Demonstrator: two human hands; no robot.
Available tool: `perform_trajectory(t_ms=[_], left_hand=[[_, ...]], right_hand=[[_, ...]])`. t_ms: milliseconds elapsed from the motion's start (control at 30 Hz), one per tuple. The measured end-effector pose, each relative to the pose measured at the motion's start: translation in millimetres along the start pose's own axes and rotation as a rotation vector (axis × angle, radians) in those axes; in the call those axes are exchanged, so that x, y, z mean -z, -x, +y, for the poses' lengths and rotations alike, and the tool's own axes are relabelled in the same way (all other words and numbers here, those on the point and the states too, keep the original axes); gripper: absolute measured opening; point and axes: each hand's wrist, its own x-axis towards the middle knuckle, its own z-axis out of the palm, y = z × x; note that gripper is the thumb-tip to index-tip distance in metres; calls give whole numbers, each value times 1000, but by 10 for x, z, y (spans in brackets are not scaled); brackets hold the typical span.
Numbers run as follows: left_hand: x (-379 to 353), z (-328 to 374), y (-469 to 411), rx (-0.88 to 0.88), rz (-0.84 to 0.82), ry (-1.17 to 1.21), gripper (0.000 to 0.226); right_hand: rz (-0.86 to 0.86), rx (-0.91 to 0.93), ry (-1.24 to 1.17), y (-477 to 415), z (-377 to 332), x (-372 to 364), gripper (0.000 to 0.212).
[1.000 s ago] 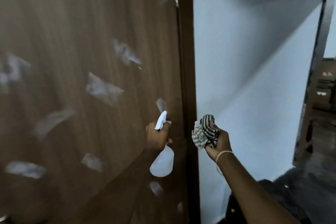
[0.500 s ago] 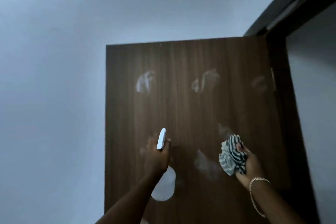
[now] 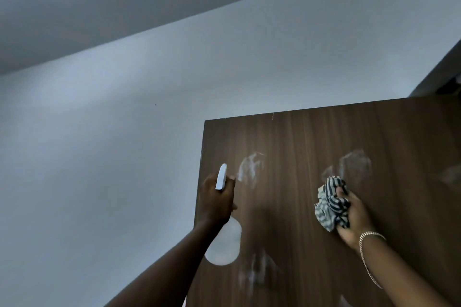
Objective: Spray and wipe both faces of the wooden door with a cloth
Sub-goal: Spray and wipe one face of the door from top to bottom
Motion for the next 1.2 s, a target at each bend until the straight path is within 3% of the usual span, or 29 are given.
perform_trajectory(t_ms=[167,333,467,533,633,700,767,867,900,967,1067,1133,1200], left_hand=[[18,-195,-221,-14,13,-54,23],[41,-340,-564,-17,-27,-62,24],[38,-460,-876,69,-42,-78,30],[51,-551,-1017,104,-29,-84,25],[116,-705,-1238,134,-1,10,25],[154,-791,-1374,107,-6,25,27],[191,-816,-1475,75,-13,31,26],[216,-862,-1595,52,-30,40,26],[226,-884,-1622,46,-37,43,27],[263,-928,-1669,52,-43,42,25],[310,-999,-1709,63,-55,51,20],[290,-1042,-1734,53,-62,31,23],[261,-1112,-1779,52,-59,29,31]], right_hand=[[75,239,261,-493,101,-457,20],[210,847,1014,-988,310,-1029,33],[384,1188,1359,-1247,382,-1593,33],[421,1169,1520,-1485,408,-1824,34],[357,939,1674,-1804,565,-2205,35],[280,932,1752,-1932,729,-2484,39],[36,1013,1825,-1983,963,-2729,39],[-524,1118,2008,-1874,1389,-2737,35],[-584,1191,2001,-1819,1439,-2599,35],[-454,1309,1938,-1798,1360,-2329,39],[4,1194,1866,-2067,1116,-2584,53],[-35,1079,1775,-2140,1140,-3061,49],[-283,1108,1783,-2141,1391,-3264,43]])
